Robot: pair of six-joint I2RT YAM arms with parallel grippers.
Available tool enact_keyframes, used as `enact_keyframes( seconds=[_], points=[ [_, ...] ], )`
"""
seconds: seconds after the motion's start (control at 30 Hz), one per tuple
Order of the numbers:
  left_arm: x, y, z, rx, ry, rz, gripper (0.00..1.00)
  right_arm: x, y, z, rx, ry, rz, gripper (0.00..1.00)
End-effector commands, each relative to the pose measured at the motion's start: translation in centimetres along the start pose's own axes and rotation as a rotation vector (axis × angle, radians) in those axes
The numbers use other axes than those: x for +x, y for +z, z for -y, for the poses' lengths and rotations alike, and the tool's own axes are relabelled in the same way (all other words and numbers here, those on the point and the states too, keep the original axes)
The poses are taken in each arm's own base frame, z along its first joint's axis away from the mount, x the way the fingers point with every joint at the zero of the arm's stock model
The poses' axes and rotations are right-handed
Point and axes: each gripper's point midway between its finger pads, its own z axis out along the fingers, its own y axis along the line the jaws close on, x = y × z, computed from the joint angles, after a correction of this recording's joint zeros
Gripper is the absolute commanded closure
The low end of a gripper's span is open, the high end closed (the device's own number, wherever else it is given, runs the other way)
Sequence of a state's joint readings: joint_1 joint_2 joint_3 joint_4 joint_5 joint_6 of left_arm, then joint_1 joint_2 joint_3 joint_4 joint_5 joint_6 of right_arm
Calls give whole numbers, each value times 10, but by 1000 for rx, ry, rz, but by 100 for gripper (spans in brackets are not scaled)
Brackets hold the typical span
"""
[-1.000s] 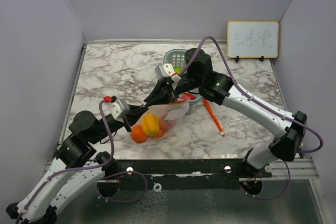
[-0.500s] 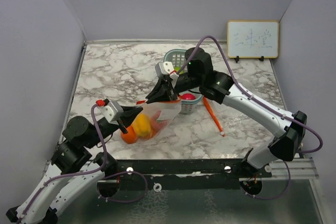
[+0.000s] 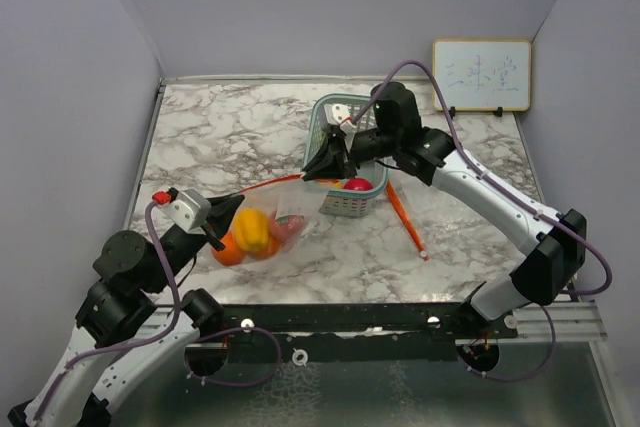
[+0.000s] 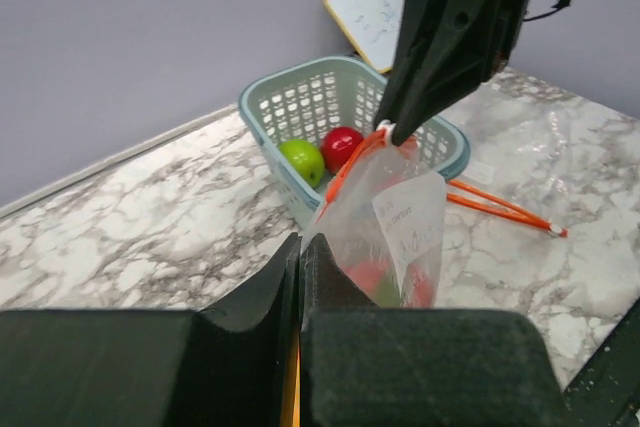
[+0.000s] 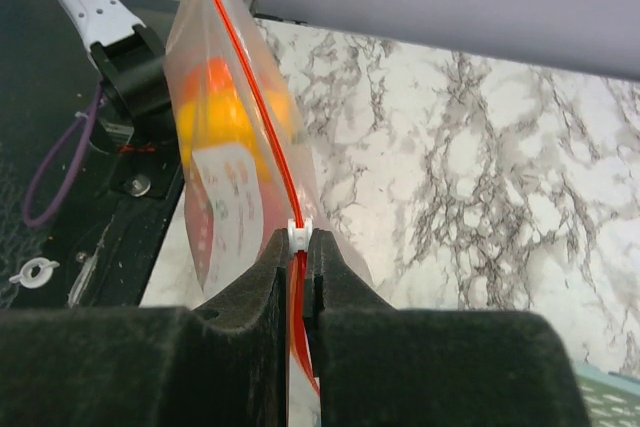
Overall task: Place the food in the zip-top bag and seal the zipper
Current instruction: Zip the zipper food storage bag at the center of the board.
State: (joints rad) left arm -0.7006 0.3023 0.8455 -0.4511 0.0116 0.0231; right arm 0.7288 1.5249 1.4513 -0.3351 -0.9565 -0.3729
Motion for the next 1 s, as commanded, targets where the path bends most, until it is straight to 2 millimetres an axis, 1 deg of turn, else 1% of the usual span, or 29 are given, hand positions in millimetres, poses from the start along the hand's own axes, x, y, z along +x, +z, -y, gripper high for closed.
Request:
enact_keyframes(
  seconds=[0.0, 0.1, 0.2, 0.33, 0.43, 0.5, 0.53, 0.6, 0.7, 0.77, 0.83, 0.9, 0.97],
  points=[
    [-39, -26, -48, -263, 19, 112, 100, 36, -18, 17, 48, 62, -58, 98],
    [-42, -33, -63, -353, 12, 129, 100, 45, -21, 20, 52, 73, -71, 98],
    [-43, -37, -74, -424, 12, 139, 100, 56, -26, 28, 90, 81, -102, 98],
    [-44, -37, -82, -472, 16, 131, 100, 67, -37, 39, 156, 88, -144, 98],
    [-45, -34, -86, -492, 17, 126, 100, 65, -39, 41, 177, 80, -140, 98],
    [-46, -29, -87, -499, 19, 131, 100, 57, -40, 46, 204, 78, -124, 98],
    [-45, -27, -88, -506, 19, 127, 100, 52, -42, 51, 239, 78, -115, 95],
    [-46, -21, -92, -532, -1, 132, 100, 36, -49, 67, 339, 102, -84, 41],
    [-45, -9, -102, -607, -56, 161, 100, 9, -63, 87, 503, 181, -23, 17],
    [-44, -4, -113, -693, -103, 178, 100, 0, -84, 106, 683, 252, 2, 0],
    [-40, 1, -125, -790, -156, 192, 100, 1, -113, 123, 892, 328, 8, 0],
    [-30, 6, -133, -868, -218, 212, 100, 15, -146, 132, 1096, 416, -2, 0],
    [-11, 16, -135, -904, -265, 216, 100, 42, -174, 132, 1256, 498, -30, 0]
  ],
)
